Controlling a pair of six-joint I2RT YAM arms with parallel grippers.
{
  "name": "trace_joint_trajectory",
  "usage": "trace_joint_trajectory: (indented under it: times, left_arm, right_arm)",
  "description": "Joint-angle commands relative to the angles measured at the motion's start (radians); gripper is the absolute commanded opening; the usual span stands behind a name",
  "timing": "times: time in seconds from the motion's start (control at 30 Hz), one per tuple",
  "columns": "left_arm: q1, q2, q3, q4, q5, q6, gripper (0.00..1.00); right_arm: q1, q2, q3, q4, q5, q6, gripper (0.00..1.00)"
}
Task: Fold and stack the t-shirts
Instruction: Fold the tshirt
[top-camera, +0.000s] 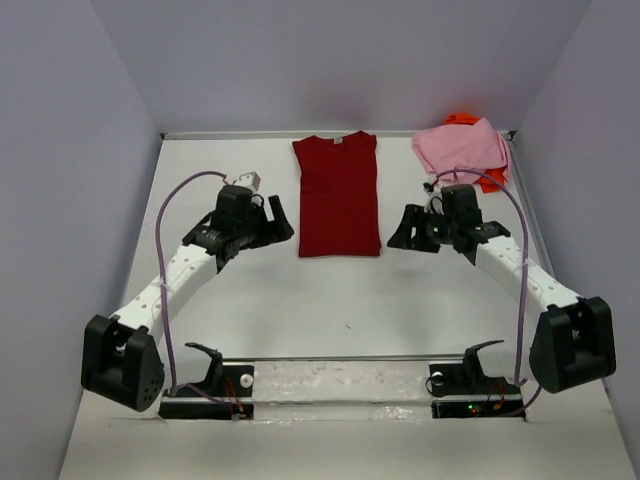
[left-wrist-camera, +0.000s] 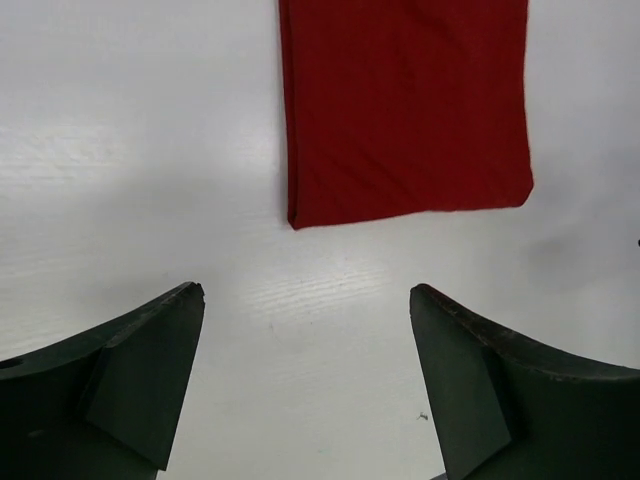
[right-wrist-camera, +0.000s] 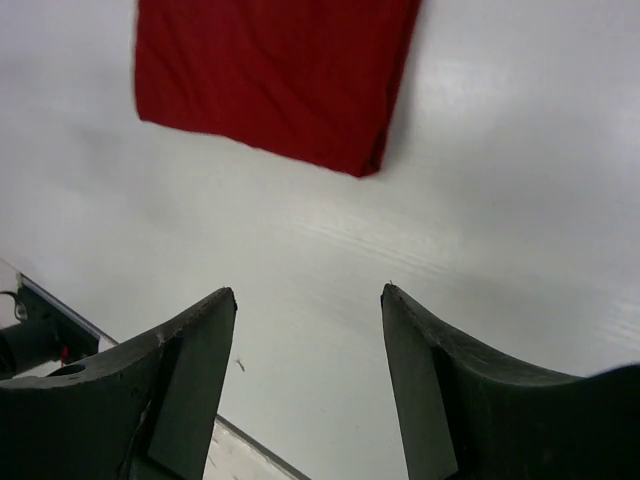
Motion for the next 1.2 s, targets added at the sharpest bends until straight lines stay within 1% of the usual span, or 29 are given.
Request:
trace_joint_trajectory:
  times: [0.0, 0.1, 0.27, 0.33, 0.4, 0.47, 0.73, 0.77, 0.83, 0.9, 1.07, 1.1, 1.17]
  left_arm:
    - [-0.058, 0.047, -0.121, 0.148, 0.036, -0.098, 0.91]
    - [-0.092, 0.111, -0.144, 0.208, 0.036, -0.117, 0.85]
    - [-0.095, 0.204, -0.146, 0.260, 0.045, -0.123, 0.76]
    - [-0.098, 0.239, -0.144, 0.290, 0.043, -0.122, 0.75]
    - [-0.098, 0.276, -0.137, 0.317, 0.046, -0.122, 0.70]
    - [-0.099, 0.314, -0.122, 0.324, 0.043, -0.117, 0.68]
    - [-0.099, 0.402, -0.083, 0.337, 0.043, -0.097, 0.67]
    - [-0.099, 0.411, -0.083, 0.340, 0.042, -0.097, 0.64]
    - [-0.099, 0.418, -0.086, 0.346, 0.039, -0.097, 0.63]
    - [-0.099, 0.434, -0.085, 0.352, 0.040, -0.098, 0.59]
    - [-0.099, 0.455, -0.083, 0.360, 0.043, -0.097, 0.56]
    - [-0.098, 0.458, -0.085, 0.361, 0.043, -0.095, 0.54]
    - [-0.099, 0.464, -0.085, 0.367, 0.042, -0.094, 0.51]
  right_arm:
    - [0.005, 0.050, -0.134, 0.106, -0.046, 0.069, 0.65]
    - [0.014, 0.096, -0.154, 0.140, -0.057, 0.083, 0.63]
    - [0.023, 0.168, -0.173, 0.213, -0.059, 0.104, 0.62]
    - [0.032, 0.210, -0.164, 0.244, -0.059, 0.114, 0.62]
    - [0.042, 0.239, -0.145, 0.279, -0.059, 0.123, 0.61]
    - [0.042, 0.285, -0.116, 0.301, -0.053, 0.124, 0.60]
    - [0.042, 0.397, -0.036, 0.307, -0.031, 0.101, 0.59]
    - [0.042, 0.403, -0.032, 0.310, -0.028, 0.100, 0.59]
    - [0.042, 0.415, -0.023, 0.316, -0.023, 0.101, 0.58]
    - [0.042, 0.425, -0.019, 0.322, -0.019, 0.101, 0.57]
    - [0.051, 0.446, -0.025, 0.330, -0.019, 0.106, 0.48]
    - [0.051, 0.446, -0.030, 0.336, -0.019, 0.106, 0.44]
    - [0.051, 0.452, -0.042, 0.348, -0.016, 0.108, 0.41]
